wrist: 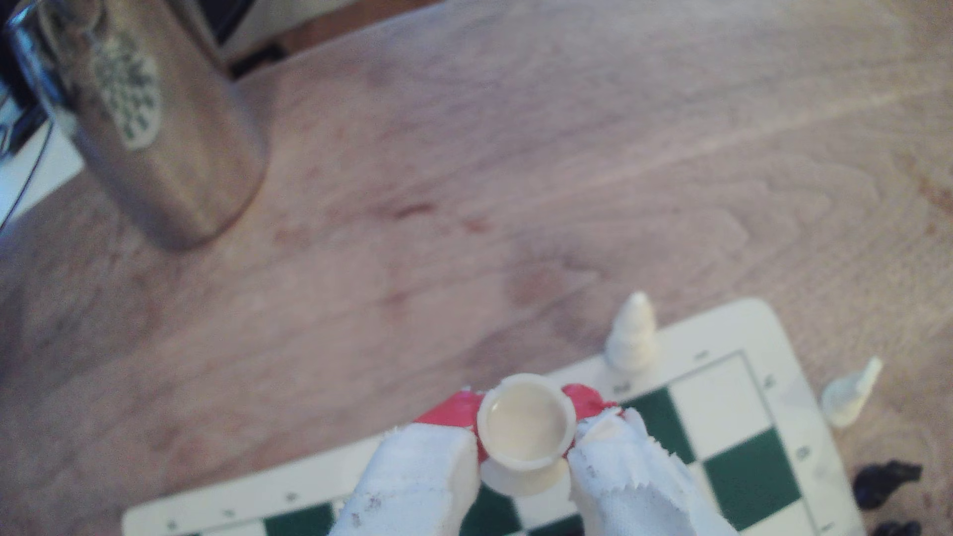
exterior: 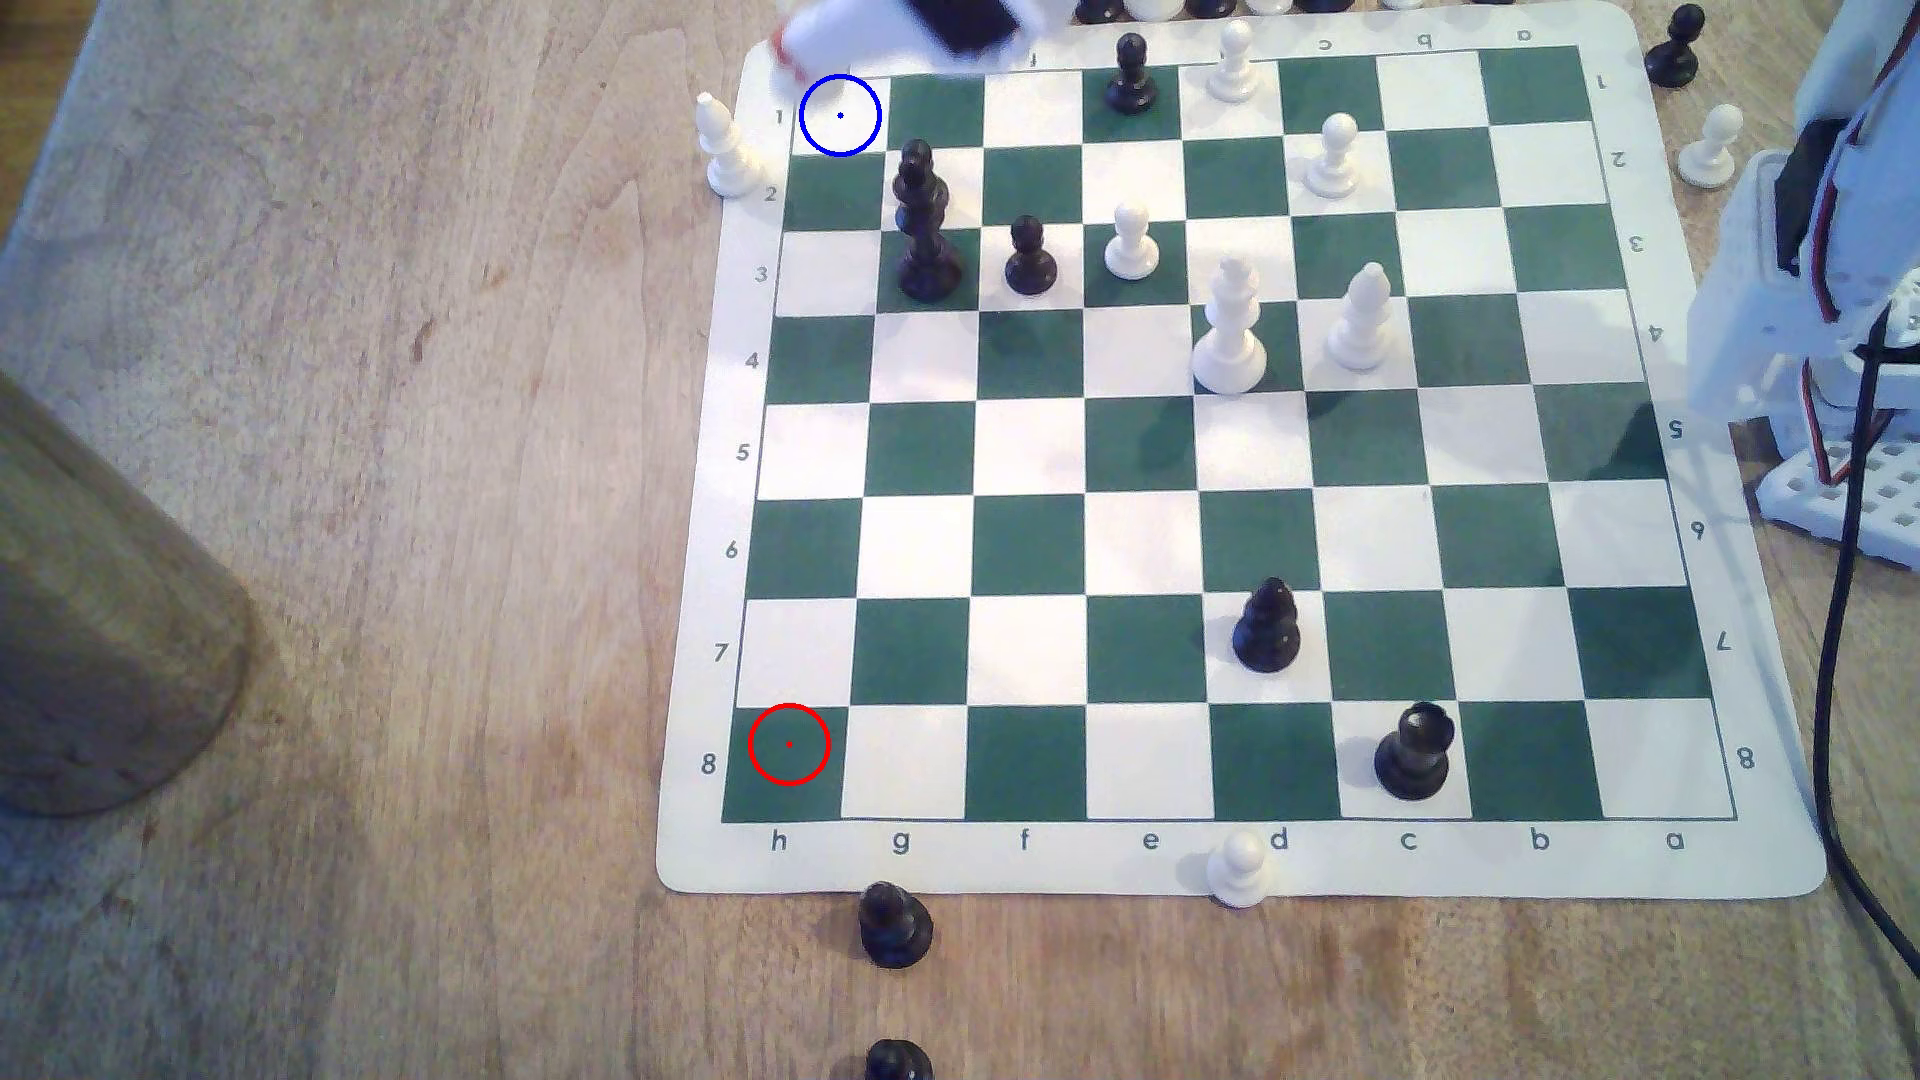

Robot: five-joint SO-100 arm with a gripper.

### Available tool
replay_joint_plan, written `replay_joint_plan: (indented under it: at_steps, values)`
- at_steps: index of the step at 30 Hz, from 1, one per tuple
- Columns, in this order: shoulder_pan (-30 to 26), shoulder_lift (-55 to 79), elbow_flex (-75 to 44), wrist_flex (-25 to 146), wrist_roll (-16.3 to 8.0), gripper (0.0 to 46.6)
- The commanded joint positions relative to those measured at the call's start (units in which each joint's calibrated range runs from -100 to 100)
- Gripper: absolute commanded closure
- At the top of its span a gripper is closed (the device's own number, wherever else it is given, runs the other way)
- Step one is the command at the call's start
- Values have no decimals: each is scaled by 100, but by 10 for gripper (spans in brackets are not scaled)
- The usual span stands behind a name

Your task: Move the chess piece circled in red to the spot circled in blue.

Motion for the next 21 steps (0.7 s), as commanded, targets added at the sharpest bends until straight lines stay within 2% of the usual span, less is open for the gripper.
replay_joint_plan:
  at_steps: [1, 6, 13, 21]
  values:
    - [293, -52, -511, -121, 59, 463]
    - [402, 525, -955, -178, 112, 463]
    - [551, 1756, -2179, -145, 127, 463]
    - [739, 2469, -2541, -293, 225, 463]
